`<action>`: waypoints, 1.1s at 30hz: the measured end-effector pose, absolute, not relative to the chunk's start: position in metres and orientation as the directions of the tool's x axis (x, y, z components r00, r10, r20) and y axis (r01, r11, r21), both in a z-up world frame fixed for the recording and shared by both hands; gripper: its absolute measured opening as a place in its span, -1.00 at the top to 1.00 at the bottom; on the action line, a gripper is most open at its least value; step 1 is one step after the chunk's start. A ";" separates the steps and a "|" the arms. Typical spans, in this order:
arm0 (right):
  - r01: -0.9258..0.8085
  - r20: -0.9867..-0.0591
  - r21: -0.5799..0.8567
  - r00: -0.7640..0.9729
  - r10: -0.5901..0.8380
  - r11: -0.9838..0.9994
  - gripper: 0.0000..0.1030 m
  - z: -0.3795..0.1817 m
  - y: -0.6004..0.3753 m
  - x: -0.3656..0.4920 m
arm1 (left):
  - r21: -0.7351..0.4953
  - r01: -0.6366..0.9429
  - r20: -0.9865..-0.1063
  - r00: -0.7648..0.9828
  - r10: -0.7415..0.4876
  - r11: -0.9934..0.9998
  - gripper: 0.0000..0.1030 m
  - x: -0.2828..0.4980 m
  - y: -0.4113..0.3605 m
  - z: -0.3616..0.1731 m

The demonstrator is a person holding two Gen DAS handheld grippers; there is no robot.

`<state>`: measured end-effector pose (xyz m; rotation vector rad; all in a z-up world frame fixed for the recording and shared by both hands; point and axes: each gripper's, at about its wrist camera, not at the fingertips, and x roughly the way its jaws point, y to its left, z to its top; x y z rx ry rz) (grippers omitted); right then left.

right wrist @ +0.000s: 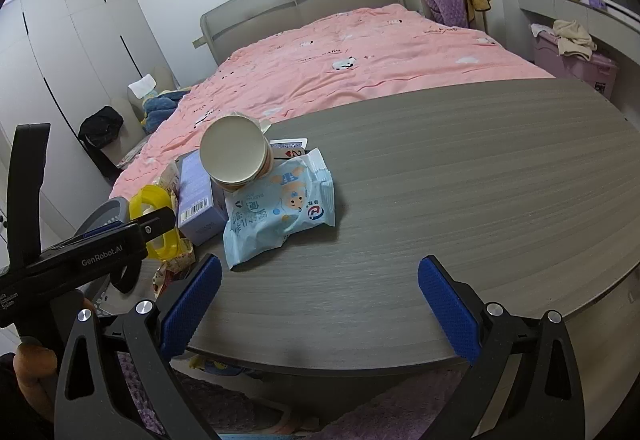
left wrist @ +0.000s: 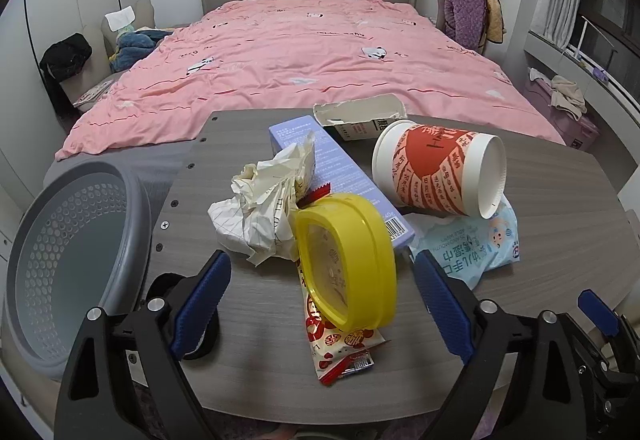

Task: Collect trash
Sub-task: 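Grasp the yellow lid ring with the left gripper while the right gripper approaches the paper cup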

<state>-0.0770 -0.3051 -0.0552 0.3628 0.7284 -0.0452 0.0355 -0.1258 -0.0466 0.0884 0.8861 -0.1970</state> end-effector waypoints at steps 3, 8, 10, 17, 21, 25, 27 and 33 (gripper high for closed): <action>0.167 -0.663 0.314 0.743 0.090 0.935 -0.88 -0.059 -0.307 -0.075 | -0.003 0.202 -0.783 0.609 -0.128 0.979 -0.36 0.038 -0.127 -0.049; 0.167 -0.665 0.318 0.741 0.094 0.933 -0.88 -0.060 -0.307 -0.073 | -0.010 0.214 -0.798 0.587 -0.137 0.977 0.21 0.041 -0.127 -0.054; 0.167 -0.664 0.318 0.742 0.094 0.933 -0.88 -0.060 -0.307 -0.073 | -0.012 0.215 -0.800 0.584 -0.138 0.977 0.38 0.040 -0.126 -0.054; 0.161 -0.668 0.307 0.738 0.092 0.938 -0.88 -0.059 -0.305 -0.073 | -0.020 0.183 -0.798 0.589 -0.126 0.983 0.65 0.039 -0.113 -0.052; 0.152 -0.664 0.302 0.742 0.093 0.941 -0.88 -0.055 -0.301 -0.070 | -0.022 0.174 -0.790 0.601 -0.124 0.984 0.67 0.036 -0.106 -0.047; 0.133 -0.660 0.294 0.745 0.100 0.947 -0.88 -0.051 -0.295 -0.063 | -0.029 0.176 -0.780 0.611 -0.132 0.984 0.71 0.032 -0.100 -0.042; 0.123 -0.656 0.287 0.748 0.101 0.950 -0.88 -0.048 -0.291 -0.059 | -0.030 0.176 -0.776 0.616 -0.135 0.984 0.71 0.031 -0.097 -0.040; 0.088 -0.639 0.284 0.760 0.120 0.955 -0.88 -0.042 -0.283 -0.048 | -0.041 0.168 -0.767 0.626 -0.139 0.985 0.71 0.029 -0.089 -0.035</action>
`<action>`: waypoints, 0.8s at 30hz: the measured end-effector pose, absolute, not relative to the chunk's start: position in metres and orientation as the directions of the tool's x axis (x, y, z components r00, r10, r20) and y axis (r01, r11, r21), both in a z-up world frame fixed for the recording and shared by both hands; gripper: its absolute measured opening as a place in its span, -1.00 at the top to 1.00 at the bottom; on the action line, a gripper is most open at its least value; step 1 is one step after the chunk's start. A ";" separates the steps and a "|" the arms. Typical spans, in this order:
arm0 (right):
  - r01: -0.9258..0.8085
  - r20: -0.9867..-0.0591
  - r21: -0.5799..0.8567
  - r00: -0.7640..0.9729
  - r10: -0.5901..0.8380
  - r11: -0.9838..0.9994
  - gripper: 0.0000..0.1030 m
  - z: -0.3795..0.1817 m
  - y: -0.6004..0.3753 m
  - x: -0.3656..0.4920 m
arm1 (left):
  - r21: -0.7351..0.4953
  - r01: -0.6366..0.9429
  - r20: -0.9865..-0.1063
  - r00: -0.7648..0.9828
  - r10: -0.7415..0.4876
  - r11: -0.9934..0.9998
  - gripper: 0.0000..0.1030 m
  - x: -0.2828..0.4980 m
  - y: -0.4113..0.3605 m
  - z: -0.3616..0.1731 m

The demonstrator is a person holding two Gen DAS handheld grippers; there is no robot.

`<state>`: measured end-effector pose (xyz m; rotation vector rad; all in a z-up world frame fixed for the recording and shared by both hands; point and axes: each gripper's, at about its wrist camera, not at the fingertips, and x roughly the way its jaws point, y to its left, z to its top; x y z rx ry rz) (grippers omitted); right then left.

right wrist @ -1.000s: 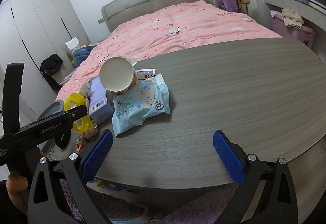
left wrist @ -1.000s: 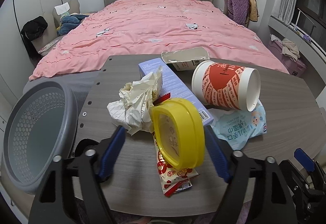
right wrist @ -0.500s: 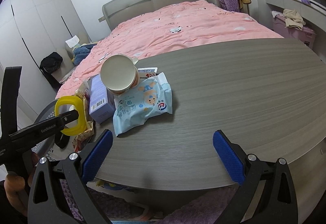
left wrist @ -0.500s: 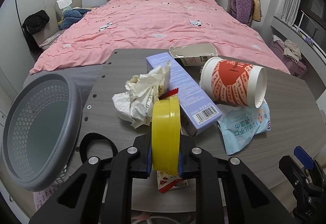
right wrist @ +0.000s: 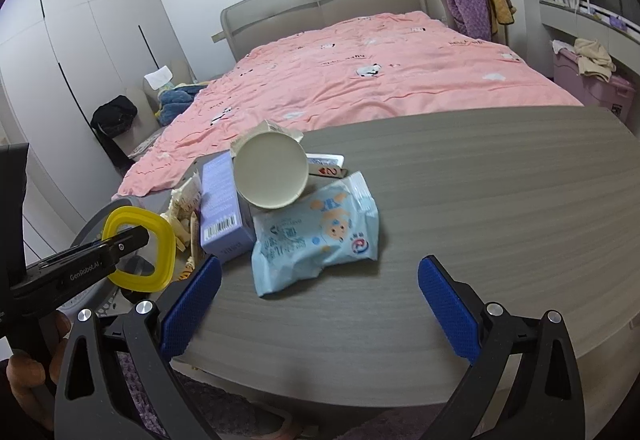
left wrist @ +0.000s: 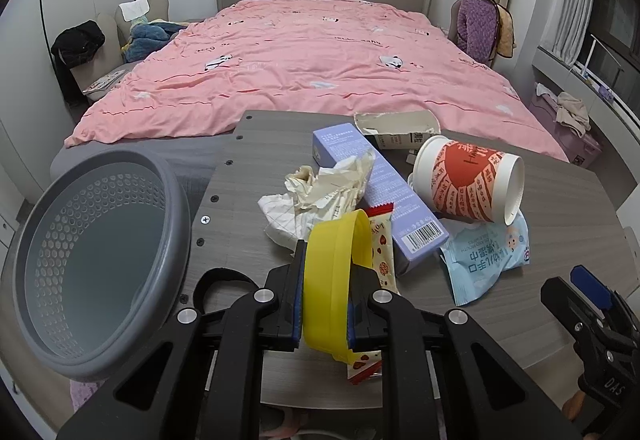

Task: Collect trash
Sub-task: 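Grasp the yellow lid ring with the left gripper while the right gripper approaches the paper cup, then grasp the red-and-white paper cup with the right gripper while the left holds the yellow ring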

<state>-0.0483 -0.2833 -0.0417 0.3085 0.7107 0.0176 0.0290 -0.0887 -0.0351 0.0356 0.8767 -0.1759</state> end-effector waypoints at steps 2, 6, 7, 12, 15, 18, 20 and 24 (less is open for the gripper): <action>0.076 -0.629 0.281 0.767 0.124 0.957 -0.88 -0.038 -0.281 -0.043 | -0.043 0.165 -0.763 0.631 -0.139 0.985 0.71 0.029 -0.086 -0.031; 0.054 -0.614 0.266 0.779 0.126 0.962 -0.88 -0.031 -0.278 -0.028 | -0.044 0.163 -0.747 0.650 -0.141 0.986 0.71 0.026 -0.079 -0.021; 0.047 -0.611 0.263 0.781 0.128 0.964 -0.88 -0.029 -0.278 -0.023 | -0.043 0.163 -0.742 0.655 -0.141 0.986 0.71 0.025 -0.078 -0.019; 0.007 -0.604 0.252 0.783 0.152 0.968 -0.88 -0.025 -0.273 -0.001 | -0.044 0.160 -0.723 0.676 -0.142 0.986 0.71 0.022 -0.069 -0.008; -0.011 -0.614 0.243 0.773 0.162 0.970 -0.88 -0.027 -0.268 0.013 | -0.047 0.158 -0.719 0.680 -0.143 0.986 0.71 0.021 -0.066 -0.006; -0.020 -0.625 0.238 0.762 0.169 0.971 -0.88 -0.030 -0.265 0.025 | -0.046 0.152 -0.719 0.681 -0.138 0.987 0.71 0.021 -0.064 -0.006; -0.028 -0.628 0.238 0.758 0.176 0.971 -0.88 -0.031 -0.264 0.030 | -0.045 0.149 -0.721 0.680 -0.135 0.988 0.71 0.023 -0.062 -0.007; -0.043 -0.626 0.237 0.758 0.186 0.971 -0.86 -0.033 -0.260 0.034 | -0.046 0.144 -0.721 0.680 -0.132 0.989 0.71 0.025 -0.061 -0.007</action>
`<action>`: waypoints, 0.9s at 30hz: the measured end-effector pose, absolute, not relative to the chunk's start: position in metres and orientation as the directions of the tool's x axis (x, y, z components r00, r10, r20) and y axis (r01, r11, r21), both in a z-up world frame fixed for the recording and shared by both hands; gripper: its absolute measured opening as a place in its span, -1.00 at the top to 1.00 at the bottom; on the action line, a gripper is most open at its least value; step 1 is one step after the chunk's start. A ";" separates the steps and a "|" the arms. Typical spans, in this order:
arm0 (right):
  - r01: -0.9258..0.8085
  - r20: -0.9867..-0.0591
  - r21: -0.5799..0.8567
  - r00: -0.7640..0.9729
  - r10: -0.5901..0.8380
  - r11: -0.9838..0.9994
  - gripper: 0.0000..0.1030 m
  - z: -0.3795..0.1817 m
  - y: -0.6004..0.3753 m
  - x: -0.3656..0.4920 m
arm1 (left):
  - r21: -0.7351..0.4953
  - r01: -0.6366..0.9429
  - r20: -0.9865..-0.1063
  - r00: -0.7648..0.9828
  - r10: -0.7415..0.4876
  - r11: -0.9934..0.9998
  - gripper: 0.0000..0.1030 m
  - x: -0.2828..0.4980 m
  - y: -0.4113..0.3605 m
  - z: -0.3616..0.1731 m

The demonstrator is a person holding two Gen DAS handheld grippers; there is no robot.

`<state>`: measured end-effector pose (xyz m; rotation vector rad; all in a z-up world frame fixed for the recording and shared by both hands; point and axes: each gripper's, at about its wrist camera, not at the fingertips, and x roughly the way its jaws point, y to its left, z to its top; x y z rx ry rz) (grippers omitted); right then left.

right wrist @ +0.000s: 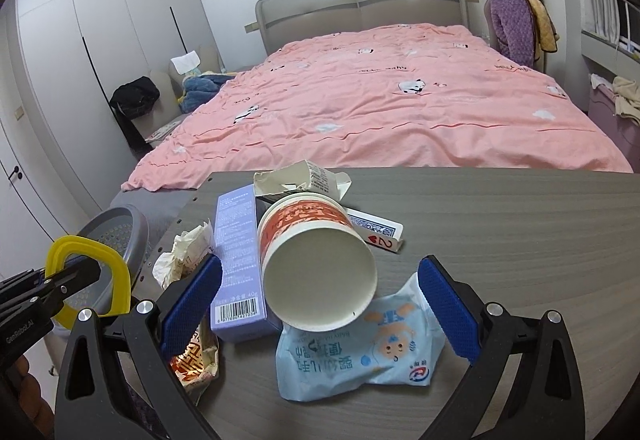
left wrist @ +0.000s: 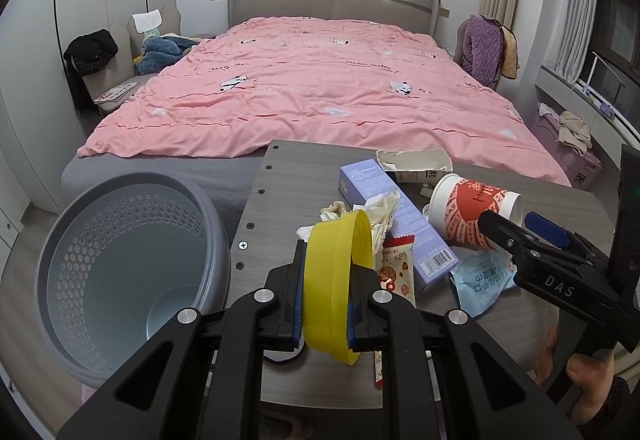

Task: Collect trash
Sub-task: 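Grasp the red-and-white paper cup with the right gripper while the left holds the yellow ring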

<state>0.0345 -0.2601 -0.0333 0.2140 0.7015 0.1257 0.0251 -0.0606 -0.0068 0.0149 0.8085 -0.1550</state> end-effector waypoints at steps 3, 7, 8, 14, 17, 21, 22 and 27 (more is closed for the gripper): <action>-0.055 -0.631 0.226 0.753 0.189 0.973 -0.67 -0.034 -0.256 0.037 | -0.044 0.144 -0.723 0.679 -0.131 0.989 0.71 0.026 -0.060 -0.008; -0.067 -0.642 0.225 0.740 0.200 0.972 -0.25 -0.038 -0.251 0.040 | -0.045 0.143 -0.724 0.677 -0.130 0.989 0.71 0.026 -0.058 -0.008; -0.069 -0.644 0.226 0.738 0.202 0.972 -0.11 -0.038 -0.251 0.040 | -0.044 0.142 -0.723 0.678 -0.130 0.989 0.71 0.026 -0.058 -0.008; -0.077 -0.626 0.219 0.753 0.201 0.973 -0.11 -0.032 -0.248 0.036 | -0.050 0.136 -0.720 0.682 -0.130 0.989 0.71 0.025 -0.056 -0.008; -0.075 -0.608 0.212 0.771 0.192 0.974 -0.11 -0.024 -0.248 0.031 | -0.054 0.133 -0.717 0.684 -0.131 0.990 0.71 0.024 -0.054 -0.007; -0.062 -0.584 0.207 0.793 0.174 0.976 -0.11 -0.010 -0.252 0.022 | -0.061 0.127 -0.706 0.696 -0.133 0.990 0.71 0.021 -0.048 -0.002; -0.059 -0.579 0.206 0.798 0.170 0.977 -0.11 -0.007 -0.253 0.019 | -0.063 0.125 -0.702 0.699 -0.133 0.990 0.71 0.020 -0.046 -0.001; -0.068 -0.553 0.210 0.815 0.175 0.975 -0.11 0.010 -0.249 0.004 | -0.077 0.104 -0.690 0.712 -0.128 0.992 0.71 0.021 -0.030 0.005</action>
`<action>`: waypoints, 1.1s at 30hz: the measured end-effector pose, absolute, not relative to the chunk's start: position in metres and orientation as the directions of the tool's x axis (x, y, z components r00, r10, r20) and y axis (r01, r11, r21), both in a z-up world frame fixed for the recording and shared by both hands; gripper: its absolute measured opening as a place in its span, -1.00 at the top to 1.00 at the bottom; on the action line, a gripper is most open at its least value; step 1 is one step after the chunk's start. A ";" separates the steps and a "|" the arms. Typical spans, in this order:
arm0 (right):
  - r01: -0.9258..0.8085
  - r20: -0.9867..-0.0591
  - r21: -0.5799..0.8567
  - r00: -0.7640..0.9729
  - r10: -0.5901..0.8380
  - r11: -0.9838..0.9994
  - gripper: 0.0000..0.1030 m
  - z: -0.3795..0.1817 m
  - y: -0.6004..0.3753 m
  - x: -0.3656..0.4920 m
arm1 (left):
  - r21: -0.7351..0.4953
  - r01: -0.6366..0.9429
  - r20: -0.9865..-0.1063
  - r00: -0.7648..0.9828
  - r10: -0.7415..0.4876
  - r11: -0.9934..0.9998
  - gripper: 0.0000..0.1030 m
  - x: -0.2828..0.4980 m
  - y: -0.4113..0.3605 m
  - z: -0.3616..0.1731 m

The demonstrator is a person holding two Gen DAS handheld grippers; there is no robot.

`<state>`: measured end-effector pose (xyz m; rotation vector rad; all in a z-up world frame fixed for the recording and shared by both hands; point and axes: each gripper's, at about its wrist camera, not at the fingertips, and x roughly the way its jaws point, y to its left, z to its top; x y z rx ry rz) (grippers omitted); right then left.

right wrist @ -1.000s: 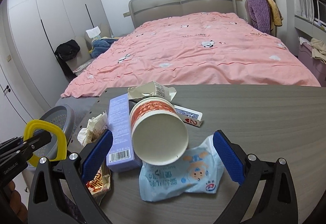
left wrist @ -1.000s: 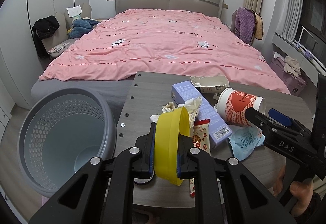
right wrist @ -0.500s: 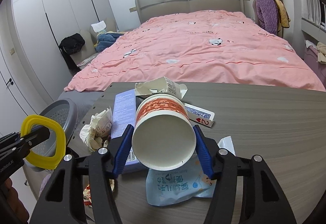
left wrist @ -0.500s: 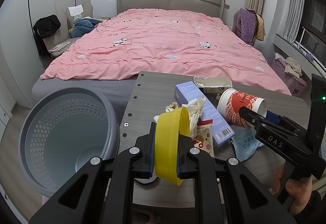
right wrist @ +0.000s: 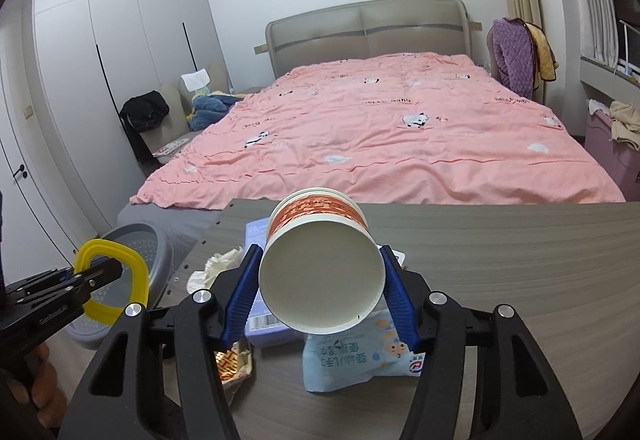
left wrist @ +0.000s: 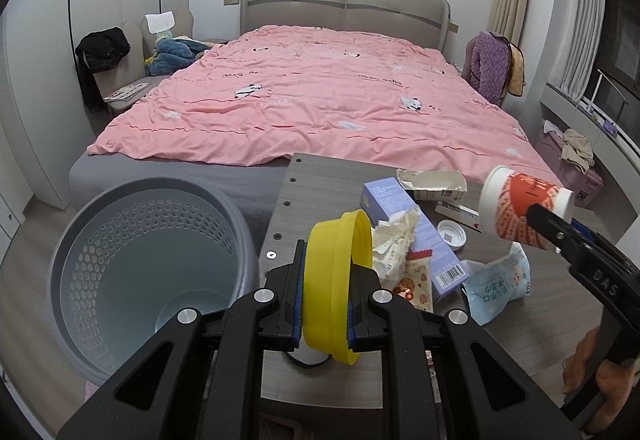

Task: Collect trash
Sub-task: 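Grasp the red-and-white paper cup with the right gripper while the left holds the yellow ring, then carry both items over the grey basket and open both grippers to drop them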

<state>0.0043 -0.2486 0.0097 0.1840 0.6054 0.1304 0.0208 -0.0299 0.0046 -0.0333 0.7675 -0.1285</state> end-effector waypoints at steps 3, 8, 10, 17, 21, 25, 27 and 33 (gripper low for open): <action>-0.095 -0.548 0.219 0.812 0.203 0.971 -0.11 0.015 -0.238 0.002 | -0.076 0.082 -0.681 0.723 -0.112 0.994 0.71 0.022 -0.015 0.007; -0.172 -0.537 0.231 0.799 0.273 0.958 -0.11 0.022 -0.202 0.005 | -0.070 0.046 -0.674 0.734 -0.081 0.996 0.71 0.025 0.017 0.008; -0.210 -0.536 0.234 0.787 0.306 0.949 -0.11 0.023 -0.185 0.009 | -0.064 0.023 -0.673 0.737 -0.060 0.998 0.71 0.025 0.032 0.008; -0.332 -0.554 0.253 0.720 0.418 0.909 -0.11 0.018 -0.118 0.025 | -0.025 -0.043 -0.685 0.729 0.014 0.999 0.71 0.032 0.082 -0.001; -0.387 -0.581 0.244 0.676 0.453 0.890 -0.11 0.014 -0.084 0.036 | -0.027 -0.074 -0.702 0.711 0.034 0.997 0.71 0.041 0.106 -0.012; -0.417 -0.603 0.247 0.640 0.476 0.875 -0.11 0.009 -0.058 0.048 | -0.038 -0.099 -0.726 0.686 0.040 0.994 0.71 0.052 0.126 -0.026; -0.430 -0.616 0.245 0.623 0.482 0.869 -0.11 0.004 -0.046 0.051 | -0.045 -0.110 -0.736 0.675 0.041 0.993 0.71 0.056 0.134 -0.032; -0.460 -0.656 0.232 0.576 0.487 0.857 -0.11 -0.008 -0.016 0.059 | -0.063 -0.133 -0.761 0.647 0.039 0.989 0.71 0.058 0.152 -0.046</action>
